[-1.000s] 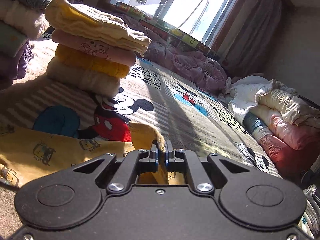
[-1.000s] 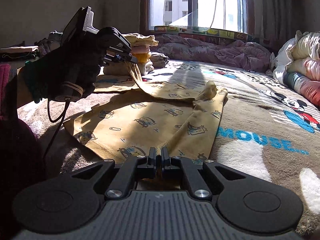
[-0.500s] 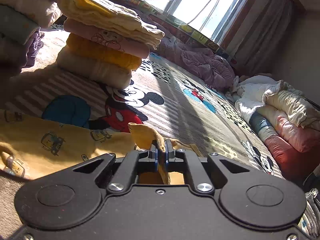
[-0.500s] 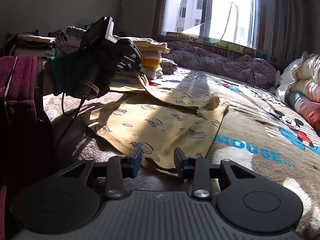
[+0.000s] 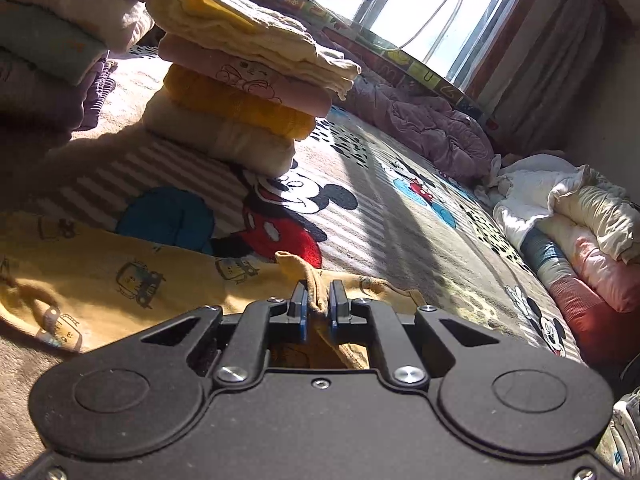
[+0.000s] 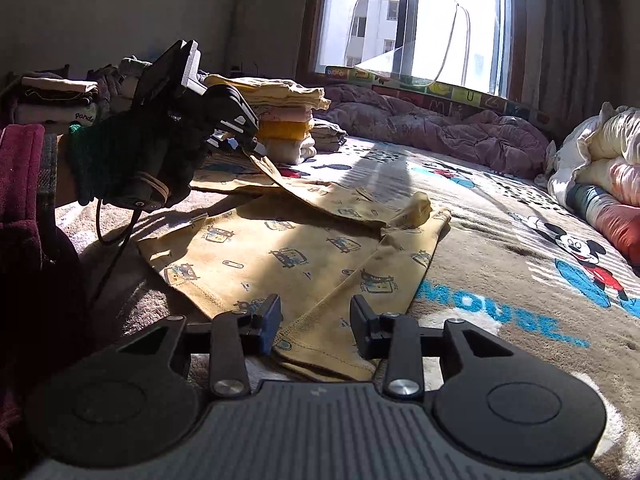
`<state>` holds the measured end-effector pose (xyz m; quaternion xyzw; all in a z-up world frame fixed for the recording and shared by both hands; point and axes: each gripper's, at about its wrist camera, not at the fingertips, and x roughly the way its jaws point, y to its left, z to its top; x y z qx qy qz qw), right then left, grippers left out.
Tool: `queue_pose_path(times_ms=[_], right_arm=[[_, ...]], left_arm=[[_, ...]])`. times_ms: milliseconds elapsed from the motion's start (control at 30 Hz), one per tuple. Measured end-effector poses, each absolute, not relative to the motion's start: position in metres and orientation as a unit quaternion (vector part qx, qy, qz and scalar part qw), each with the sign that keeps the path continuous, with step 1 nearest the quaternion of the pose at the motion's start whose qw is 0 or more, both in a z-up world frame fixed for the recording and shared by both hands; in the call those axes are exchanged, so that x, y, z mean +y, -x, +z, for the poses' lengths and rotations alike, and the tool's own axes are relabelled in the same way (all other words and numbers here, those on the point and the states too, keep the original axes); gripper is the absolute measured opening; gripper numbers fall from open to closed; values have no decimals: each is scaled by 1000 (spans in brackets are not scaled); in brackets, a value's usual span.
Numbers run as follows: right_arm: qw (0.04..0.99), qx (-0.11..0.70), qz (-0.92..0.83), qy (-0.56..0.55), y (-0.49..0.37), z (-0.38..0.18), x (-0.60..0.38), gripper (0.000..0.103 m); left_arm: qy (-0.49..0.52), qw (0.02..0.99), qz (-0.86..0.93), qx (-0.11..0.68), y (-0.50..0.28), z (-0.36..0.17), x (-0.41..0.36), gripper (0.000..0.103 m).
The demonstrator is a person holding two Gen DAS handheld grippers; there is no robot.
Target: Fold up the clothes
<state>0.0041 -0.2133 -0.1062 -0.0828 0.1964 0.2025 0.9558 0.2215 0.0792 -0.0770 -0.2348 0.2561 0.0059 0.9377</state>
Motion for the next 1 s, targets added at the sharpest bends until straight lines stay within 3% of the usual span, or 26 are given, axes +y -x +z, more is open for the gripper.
queue_pose_path(times_ms=[67,233,367,633,867,1000], right_arm=[[958,193,197,83,-22,-101,-219,38],[961,191,186,76,-68,-89,-236,38],[960,200,189,53,-118,-85,-254,29],[948,231,219,-17,-195,-101,-283,29],[924,277,254,63,-200,-120,-254,29],[929,257,259,62,-189,-111,-258,29]], left_arm=[[220,939,46,260,-218,-76,81,20],[165,954,107,226,-199,-58,75,21],[110,970,20,218,-199,-47,43,23],[29,961,-72,264,-217,-66,-18,25],[0,952,-168,254,-235,-44,-69,25],[-70,916,-251,306,-266,-57,-128,24]])
